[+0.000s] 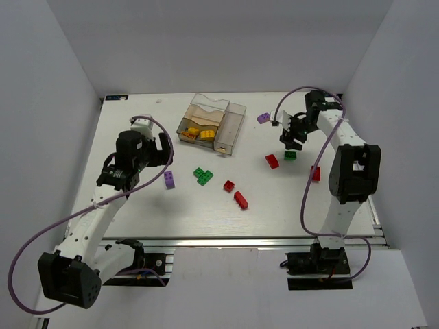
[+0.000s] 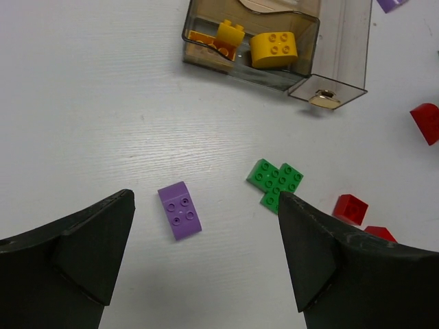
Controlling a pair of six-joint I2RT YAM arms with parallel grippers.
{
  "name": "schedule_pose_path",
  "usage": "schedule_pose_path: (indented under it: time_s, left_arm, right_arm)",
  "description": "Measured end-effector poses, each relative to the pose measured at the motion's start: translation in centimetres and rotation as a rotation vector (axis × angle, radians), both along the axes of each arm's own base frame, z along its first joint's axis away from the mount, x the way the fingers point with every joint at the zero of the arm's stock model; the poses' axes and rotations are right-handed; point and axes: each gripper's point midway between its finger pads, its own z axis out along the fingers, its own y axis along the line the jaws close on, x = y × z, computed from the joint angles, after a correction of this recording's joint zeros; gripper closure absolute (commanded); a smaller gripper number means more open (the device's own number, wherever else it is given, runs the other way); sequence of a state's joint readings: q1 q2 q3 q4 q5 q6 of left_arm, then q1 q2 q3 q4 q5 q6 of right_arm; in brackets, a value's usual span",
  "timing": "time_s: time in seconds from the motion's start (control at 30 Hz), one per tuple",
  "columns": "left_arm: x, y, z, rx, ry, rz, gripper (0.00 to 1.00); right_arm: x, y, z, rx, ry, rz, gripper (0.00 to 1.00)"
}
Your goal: Sort the legos into containers by color
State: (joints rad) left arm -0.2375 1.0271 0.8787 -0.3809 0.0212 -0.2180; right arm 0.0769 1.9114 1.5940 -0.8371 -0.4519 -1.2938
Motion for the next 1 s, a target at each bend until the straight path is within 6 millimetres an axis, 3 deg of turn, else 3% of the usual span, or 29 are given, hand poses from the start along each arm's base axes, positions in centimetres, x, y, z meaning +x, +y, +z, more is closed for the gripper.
schedule_pose_path:
  time_s: [0.1, 0.33, 0.63, 0.93, 1.0]
  left_arm:
    - [0.1, 0.4, -0.2, 0.018, -0.001, 0.015, 0.05]
    - [0.2, 0.8, -0.5, 0.038, 0.004, 0.028, 0.05]
    - [0.2, 1.0, -0.5, 0.044, 0.004, 0.035, 0.05]
    - [0.3, 1.2, -0.5, 0.052, 0.003, 0.045, 0.05]
    - [0.3, 1.2, -0.5, 0.053, 0.002, 0.046, 0.05]
  right_arm:
    - [1.1, -0.7, -0.9, -0.031, -0.02, 0.063, 0.26]
    - [0.6, -1.3, -4.4, -0.071, 0.071, 0.166, 0.24]
    - [0.1, -1.5, -5.0, -0.078, 0.08, 0.19, 0.24]
    - [-1.4, -2.3, -8.0, -0.114, 0.138, 0.166, 0.26]
    - [-1.3, -2.5, -8.5, -0.122, 0.137, 0.158, 0.31]
